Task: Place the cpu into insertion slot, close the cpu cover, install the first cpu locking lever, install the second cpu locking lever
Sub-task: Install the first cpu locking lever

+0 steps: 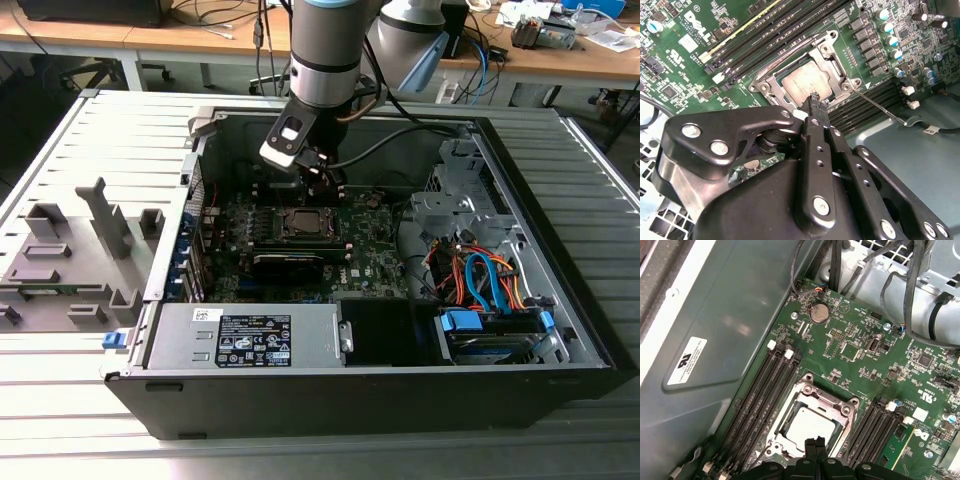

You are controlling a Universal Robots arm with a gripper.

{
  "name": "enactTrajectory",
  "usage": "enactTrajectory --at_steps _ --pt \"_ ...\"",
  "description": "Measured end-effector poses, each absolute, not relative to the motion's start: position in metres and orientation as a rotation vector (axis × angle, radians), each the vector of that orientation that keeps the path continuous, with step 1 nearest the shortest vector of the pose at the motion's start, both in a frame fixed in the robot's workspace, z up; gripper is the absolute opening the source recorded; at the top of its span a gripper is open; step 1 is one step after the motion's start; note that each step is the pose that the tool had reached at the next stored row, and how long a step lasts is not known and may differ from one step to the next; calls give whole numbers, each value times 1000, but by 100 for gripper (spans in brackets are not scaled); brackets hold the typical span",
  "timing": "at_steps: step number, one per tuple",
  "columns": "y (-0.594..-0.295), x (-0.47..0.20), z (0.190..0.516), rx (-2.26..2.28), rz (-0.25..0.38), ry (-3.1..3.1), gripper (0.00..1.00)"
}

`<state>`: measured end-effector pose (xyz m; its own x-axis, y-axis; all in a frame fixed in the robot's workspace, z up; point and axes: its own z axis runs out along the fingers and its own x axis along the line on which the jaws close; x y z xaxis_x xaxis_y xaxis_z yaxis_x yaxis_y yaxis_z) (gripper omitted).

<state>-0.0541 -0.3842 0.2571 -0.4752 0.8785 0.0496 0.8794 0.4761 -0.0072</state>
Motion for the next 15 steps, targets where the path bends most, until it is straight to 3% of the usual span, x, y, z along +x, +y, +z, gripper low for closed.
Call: enactTrajectory --at_steps 15 --pt "-384 -54 257 -1539 -28 -2685 11"
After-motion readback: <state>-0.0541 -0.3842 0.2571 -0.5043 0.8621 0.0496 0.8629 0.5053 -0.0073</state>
